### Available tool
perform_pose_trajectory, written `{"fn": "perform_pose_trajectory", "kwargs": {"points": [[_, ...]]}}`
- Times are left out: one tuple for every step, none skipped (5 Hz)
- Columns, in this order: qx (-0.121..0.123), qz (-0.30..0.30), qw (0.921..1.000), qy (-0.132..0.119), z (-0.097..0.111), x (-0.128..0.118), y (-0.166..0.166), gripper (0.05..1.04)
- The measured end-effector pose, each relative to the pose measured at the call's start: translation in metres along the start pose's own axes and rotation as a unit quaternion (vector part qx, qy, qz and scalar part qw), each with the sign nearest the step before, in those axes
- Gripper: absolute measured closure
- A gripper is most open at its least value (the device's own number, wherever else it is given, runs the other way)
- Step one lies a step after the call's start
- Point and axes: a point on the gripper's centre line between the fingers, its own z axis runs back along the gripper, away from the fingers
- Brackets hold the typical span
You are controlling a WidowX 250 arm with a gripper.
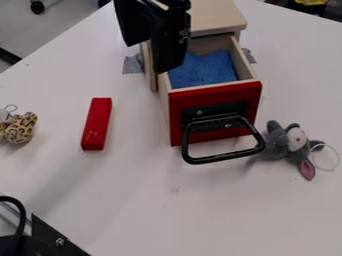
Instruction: Move the red object to the drawer
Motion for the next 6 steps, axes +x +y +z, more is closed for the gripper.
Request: {"fn": "perform_pose_trajectory", "kwargs": {"points": [[-0.003, 0.000, 1.0000, 0.006, -0.003, -0.001, 0.000, 0.085], [-0.012, 0.089, 0.9958, -0.021, -0.006, -0.007, 0.022, 0.085], [-0.010, 0.172, 0.9840, -0.046, -0.007, -0.016, 0.046, 0.085], [-0.003, 0.249, 0.9670, -0.051, -0.020, -0.027, 0.075, 0.085], [0.007, 0.295, 0.9545, -0.041, -0.043, -0.040, 0.098, 0.085], [0.019, 0.309, 0.9506, -0.029, -0.068, -0.053, 0.109, 0.085]]}}
